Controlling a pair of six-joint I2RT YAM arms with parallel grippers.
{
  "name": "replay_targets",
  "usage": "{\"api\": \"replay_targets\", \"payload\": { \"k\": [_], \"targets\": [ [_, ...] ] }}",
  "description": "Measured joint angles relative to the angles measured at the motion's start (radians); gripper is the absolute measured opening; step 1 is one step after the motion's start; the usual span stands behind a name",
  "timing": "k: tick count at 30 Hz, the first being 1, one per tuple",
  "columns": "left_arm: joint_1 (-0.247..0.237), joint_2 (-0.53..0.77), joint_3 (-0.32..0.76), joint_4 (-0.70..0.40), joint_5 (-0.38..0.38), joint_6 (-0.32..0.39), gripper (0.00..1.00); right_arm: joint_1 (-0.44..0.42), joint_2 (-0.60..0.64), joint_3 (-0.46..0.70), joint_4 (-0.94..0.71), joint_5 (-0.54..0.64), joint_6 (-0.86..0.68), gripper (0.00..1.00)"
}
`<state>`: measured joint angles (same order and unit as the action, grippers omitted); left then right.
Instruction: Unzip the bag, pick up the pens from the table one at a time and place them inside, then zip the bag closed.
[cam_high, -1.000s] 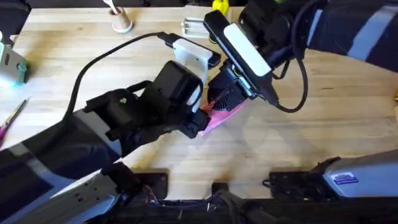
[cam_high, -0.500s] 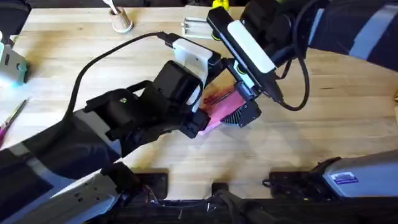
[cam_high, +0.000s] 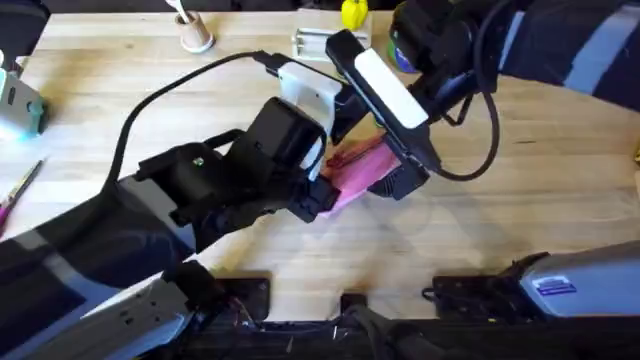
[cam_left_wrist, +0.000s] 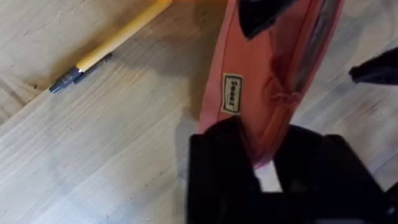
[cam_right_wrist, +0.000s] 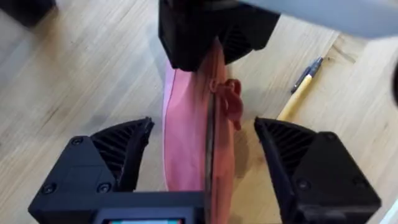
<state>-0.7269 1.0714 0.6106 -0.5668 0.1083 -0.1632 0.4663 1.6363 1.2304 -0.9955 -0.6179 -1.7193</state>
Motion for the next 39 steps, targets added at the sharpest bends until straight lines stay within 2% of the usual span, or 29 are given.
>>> {"api": "replay_targets", "payload": {
  "k": [5,6,12,15,23,27,32,33,39],
  "targets": [
    [0.0,0.0,-0.002,-0.017,0.013,-0.008,0.916,-0.041,0.0,0.011,-0.003,-0.03,0.063,0.997],
    [0.0,0.0,-0.002,-0.016,0.02,-0.013,0.967,-0.046,0.0,0.019,-0.004,-0.034,0.088,0.997],
    [0.0,-0.004,-0.002,-0.024,0.03,-0.016,0.993,-0.054,-0.001,0.125,-0.029,0.001,0.275,0.997],
    [0.0,-0.046,0.001,-0.085,0.021,-0.016,0.993,-0.054,-0.001,0.168,-0.055,0.044,0.322,0.997],
    [0.0,-0.284,0.058,-0.328,-0.104,-0.015,0.993,-0.055,-0.013,0.218,-0.023,0.083,0.356,0.997],
    [0.0,-0.41,0.06,-0.395,-0.172,-0.015,0.993,-0.055,-0.013,0.219,-0.015,0.089,0.359,0.997],
    [0.0,-0.522,0.06,-0.418,-0.263,-0.013,0.993,-0.054,-0.013,0.219,-0.017,0.095,0.359,0.997],
    [0.0,-0.537,0.06,-0.417,-0.281,-0.012,0.993,-0.054,-0.013,0.219,-0.018,0.094,0.356,0.957],
    [0.0,-0.561,0.06,-0.447,-0.341,-0.012,0.993,-0.055,-0.013,0.22,-0.049,0.078,0.367,0.105]
  ]
}}
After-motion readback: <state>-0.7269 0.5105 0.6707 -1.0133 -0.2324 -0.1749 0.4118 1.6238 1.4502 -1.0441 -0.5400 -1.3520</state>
